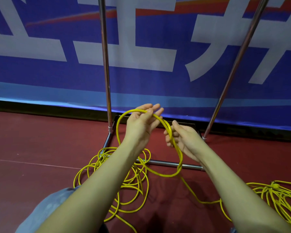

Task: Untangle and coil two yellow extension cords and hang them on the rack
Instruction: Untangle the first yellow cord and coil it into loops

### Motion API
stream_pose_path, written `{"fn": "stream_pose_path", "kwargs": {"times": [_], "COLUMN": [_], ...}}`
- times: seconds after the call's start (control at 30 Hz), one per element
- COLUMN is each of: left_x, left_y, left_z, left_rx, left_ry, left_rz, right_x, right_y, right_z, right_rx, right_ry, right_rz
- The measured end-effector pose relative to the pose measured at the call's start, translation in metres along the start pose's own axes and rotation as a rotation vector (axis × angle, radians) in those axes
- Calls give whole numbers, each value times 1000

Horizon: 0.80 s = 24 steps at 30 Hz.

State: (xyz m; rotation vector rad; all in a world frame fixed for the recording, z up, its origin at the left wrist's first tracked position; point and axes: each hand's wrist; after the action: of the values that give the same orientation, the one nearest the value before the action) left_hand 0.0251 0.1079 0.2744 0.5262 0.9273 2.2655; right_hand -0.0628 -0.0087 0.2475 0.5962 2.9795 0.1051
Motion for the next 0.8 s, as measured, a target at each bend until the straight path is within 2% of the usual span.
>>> {"fn": "stream_pose_path", "kwargs": {"times": [0.1,0.23,0.33,0.43,0.53,0.67,0.8], "left_x": [-3,-7,-10,-11,-13,-11,-7], "left_y": [-4,-9,-13,-18,-25,-29,-30], "left_z": [10,24,27,28,27,15,-3], "left_rx": [85,160,186,178,88,-31,-183], "left_ry": [44,80,77,69,63,25,-48], "left_rz": [33,102,139,170,186,140,108], "right_x": [2,12,18,19,16,6,-3], "right_y": [-12,-34,-46,-47,-48,-45,-33], "right_z": [11,32,45,45,39,21,-6], "right_rx": [122,336,428,249,47,-241,-486], "right_ry": [-3,86,92,145,158,100,17], "right_rz": [2,-103,-106,-53,105,314,364]}}
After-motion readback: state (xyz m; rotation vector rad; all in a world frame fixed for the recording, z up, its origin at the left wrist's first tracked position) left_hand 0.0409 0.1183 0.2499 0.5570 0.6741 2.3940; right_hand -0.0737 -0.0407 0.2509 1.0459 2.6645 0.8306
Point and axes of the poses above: each hand's wrist, its own x-axis away from the middle knuckle, its own y-axis out of the palm, z = x × y, and after that the axes turned 11 degrees about -y, right-handed
